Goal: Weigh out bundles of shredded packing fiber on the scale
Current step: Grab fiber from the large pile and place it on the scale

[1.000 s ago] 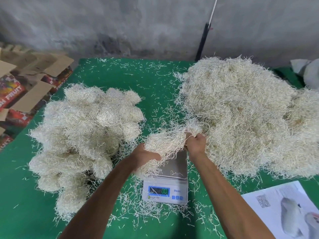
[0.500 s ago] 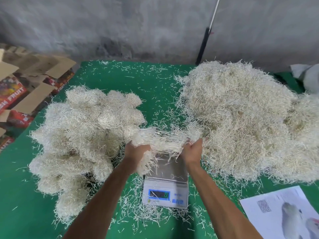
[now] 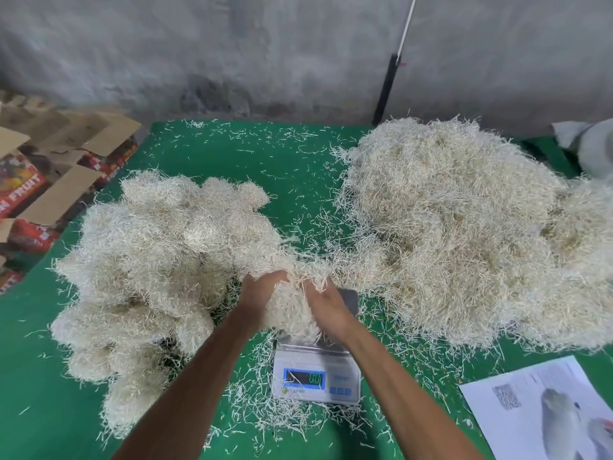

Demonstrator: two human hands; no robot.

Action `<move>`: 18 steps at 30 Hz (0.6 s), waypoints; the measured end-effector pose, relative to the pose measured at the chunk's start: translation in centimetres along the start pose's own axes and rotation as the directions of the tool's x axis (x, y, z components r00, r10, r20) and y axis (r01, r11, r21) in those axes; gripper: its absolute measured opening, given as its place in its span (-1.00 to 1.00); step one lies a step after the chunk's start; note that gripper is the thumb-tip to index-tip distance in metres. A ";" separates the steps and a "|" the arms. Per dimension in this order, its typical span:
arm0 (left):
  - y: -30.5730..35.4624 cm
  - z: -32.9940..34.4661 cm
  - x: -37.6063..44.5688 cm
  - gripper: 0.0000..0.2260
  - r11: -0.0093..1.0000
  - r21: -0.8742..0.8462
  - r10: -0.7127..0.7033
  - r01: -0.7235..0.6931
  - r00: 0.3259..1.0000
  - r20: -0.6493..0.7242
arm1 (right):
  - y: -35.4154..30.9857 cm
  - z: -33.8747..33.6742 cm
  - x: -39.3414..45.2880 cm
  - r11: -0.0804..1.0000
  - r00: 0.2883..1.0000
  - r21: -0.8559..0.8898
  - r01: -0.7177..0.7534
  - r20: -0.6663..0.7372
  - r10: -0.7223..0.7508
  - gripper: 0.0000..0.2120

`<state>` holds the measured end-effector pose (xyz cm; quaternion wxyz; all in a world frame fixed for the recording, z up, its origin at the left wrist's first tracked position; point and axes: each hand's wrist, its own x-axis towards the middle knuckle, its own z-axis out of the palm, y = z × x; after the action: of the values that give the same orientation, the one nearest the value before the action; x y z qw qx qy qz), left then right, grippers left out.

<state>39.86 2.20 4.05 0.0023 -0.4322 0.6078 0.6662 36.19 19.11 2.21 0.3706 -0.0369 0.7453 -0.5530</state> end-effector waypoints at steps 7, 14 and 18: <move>1.7 -6.2 1.2 -0.38 0.994 -0.048 0.088 -0.101 0.969 -0.230 | 2.1 -9.3 0.1 0.984 0.854 -0.011 0.178 -0.496 -0.160 -0.49; 0.1 -6.1 2.5 -0.56 0.999 0.022 0.038 -0.035 0.981 -0.188 | 5.9 -11.9 -0.9 0.819 0.954 -0.571 0.053 -0.215 -0.211 -0.24; -0.8 -4.4 1.9 -0.58 0.999 0.043 -0.004 0.008 0.996 -0.085 | 7.8 -11.9 -1.0 0.549 0.971 -0.833 -0.066 -0.181 -0.157 -0.22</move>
<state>41.61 -2.13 2.81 -0.0122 -0.4618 0.6205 0.6338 32.61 32.01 -2.54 0.2036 -0.1622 0.9549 -0.1431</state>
